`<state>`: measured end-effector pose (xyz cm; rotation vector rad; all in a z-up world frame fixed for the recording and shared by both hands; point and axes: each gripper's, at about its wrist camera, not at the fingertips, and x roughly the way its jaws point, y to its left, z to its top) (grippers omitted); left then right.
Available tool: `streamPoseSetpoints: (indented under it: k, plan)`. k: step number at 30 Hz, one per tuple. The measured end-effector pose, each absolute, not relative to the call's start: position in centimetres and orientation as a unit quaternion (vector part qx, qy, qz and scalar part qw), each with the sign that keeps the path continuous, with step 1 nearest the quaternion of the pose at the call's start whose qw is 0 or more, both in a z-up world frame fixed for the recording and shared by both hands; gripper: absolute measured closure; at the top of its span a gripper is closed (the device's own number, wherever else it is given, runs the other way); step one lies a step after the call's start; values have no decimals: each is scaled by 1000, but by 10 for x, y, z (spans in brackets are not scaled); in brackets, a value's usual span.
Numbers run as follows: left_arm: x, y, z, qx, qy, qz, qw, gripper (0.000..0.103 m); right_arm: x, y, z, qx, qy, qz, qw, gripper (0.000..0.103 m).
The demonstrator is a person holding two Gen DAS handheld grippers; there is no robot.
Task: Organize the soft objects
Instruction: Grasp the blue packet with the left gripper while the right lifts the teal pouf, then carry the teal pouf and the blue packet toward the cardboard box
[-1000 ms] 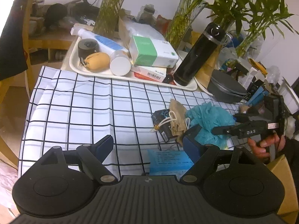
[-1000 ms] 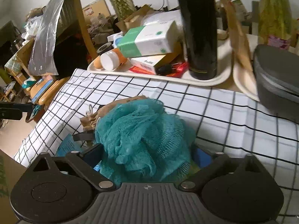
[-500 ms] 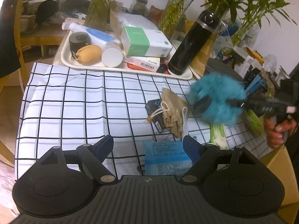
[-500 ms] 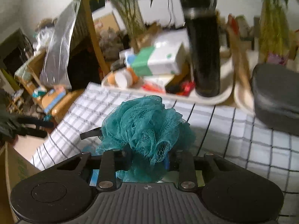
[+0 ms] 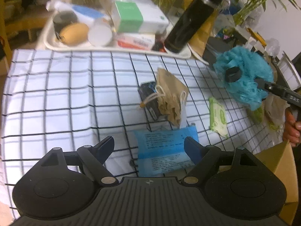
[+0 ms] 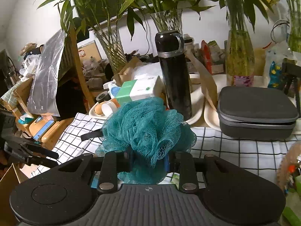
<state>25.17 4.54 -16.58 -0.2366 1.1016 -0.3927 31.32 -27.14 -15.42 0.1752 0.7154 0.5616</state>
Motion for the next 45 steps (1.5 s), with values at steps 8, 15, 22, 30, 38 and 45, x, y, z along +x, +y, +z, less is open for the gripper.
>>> streamPoseSetpoints:
  k: [8,15,22,30,38,45]
  plan:
    - [276,23,-178,-59,549,-213,806,22,300,-280,-150,99,333,272,898,72]
    - [293,29,-206,-88,584,-222,776,36,296,-286,-149,111,326,269,900,72]
    - [299,46,-223,-154,596,-236,752,80,295,-285,-150,113,325,272,899,72]
    - [285,53,-213,-194,564,-266,757,93,295,-285,-149,115,326,269,899,72]
    - [268,44,-171,-151,509,-280,800,97,290,-290,-142,118,317,260,904,72]
    - [244,34,-125,-84,453,-269,846,99,275,-286,-123,89,322,233,913,72]
